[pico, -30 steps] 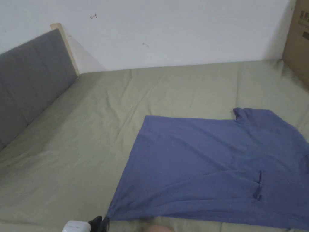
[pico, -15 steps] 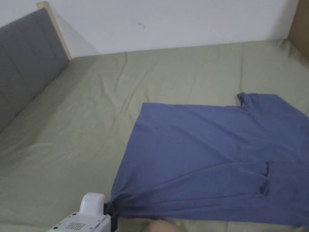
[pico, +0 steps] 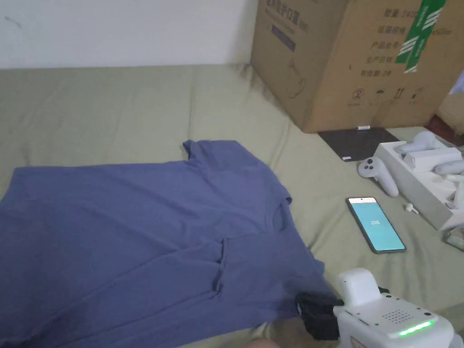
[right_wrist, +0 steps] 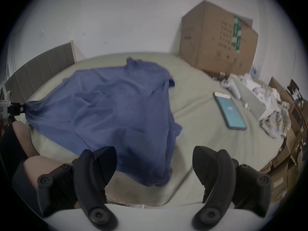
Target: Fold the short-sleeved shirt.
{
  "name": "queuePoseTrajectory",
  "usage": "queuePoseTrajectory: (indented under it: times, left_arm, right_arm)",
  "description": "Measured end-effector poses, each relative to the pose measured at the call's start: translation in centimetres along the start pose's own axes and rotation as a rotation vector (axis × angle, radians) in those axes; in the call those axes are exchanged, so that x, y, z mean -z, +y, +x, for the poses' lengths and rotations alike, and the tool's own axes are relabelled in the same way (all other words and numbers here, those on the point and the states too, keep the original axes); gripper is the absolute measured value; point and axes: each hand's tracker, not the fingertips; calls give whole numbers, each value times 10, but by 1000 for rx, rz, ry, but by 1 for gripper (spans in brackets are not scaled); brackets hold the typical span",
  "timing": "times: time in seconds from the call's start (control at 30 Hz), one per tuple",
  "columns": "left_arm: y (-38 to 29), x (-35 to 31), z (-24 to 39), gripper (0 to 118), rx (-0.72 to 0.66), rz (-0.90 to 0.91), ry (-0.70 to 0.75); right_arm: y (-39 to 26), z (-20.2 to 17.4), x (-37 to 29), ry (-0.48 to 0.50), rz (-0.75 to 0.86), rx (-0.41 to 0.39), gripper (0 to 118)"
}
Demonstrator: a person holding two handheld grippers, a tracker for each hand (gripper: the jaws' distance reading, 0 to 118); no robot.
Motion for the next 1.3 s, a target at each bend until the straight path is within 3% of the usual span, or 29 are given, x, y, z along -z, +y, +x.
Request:
queuePoseTrajectory:
  times: [0.07,0.1,0.27,0.37,0.43,0.57,0.63,0.7,0.73,0.87,0.9,0.93,0.97,1.0,1.03,1.07,1.13,1.23,1.27,1.3]
  left_arm:
    - [-3,-6,9,3,-2,-4,2]
    - [-3,-6,9,3,3,-11,4]
    - [1,-20,5,3,-22,-15,7]
    - [20,-29,4,3,-38,-19,14]
    - [44,-29,2,3,-34,-20,6]
    - [107,3,-8,3,-20,-41,-30]
    - [137,30,-11,3,-15,-94,-60]
    - [167,56,-6,3,-17,-123,-79]
    - [177,71,-4,3,-13,-134,-70]
    - [197,138,2,3,12,-238,-60]
    - [198,148,4,5,-1,-271,-53]
    - [199,155,6,20,-22,-274,-29]
    - [197,155,1,43,-41,-240,3]
    - [197,150,0,73,-51,-169,38]
    - [194,138,-2,105,-63,-78,79]
    - [187,125,-8,112,-86,7,91]
    - [175,97,-14,110,-101,104,89]
    - [145,58,-14,107,-102,139,108]
    - [133,45,-11,98,-105,149,104]
    - [122,34,-9,74,-105,158,96]
  right_arm:
    - [-1,-4,-1,18,-16,-22,17]
    - [-4,-6,-4,27,-2,-22,8]
    - [1,-19,-45,43,46,-21,8]
    - [25,-13,-64,95,34,20,8]
    - [52,-5,-64,113,-5,6,8]
    - [117,16,-42,190,-145,7,8]
    - [149,20,-26,166,-179,-15,8]
    - [175,29,-4,193,-204,14,8]
    - [184,30,5,189,-219,53,8]
    - [205,41,66,133,-269,75,8]
    - [206,41,75,108,-262,96,14]
    - [207,40,82,76,-216,114,42]
    - [204,36,78,-28,-94,75,77]
    - [200,32,72,-149,21,34,103]
    - [192,30,59,-250,175,11,111]
    - [185,30,44,-256,288,16,111]
    - [164,34,26,-269,378,41,111]
    - [136,21,-6,-222,355,-17,108]
    - [126,13,-16,-198,341,-48,102]
    - [115,7,-24,-164,339,-76,79]
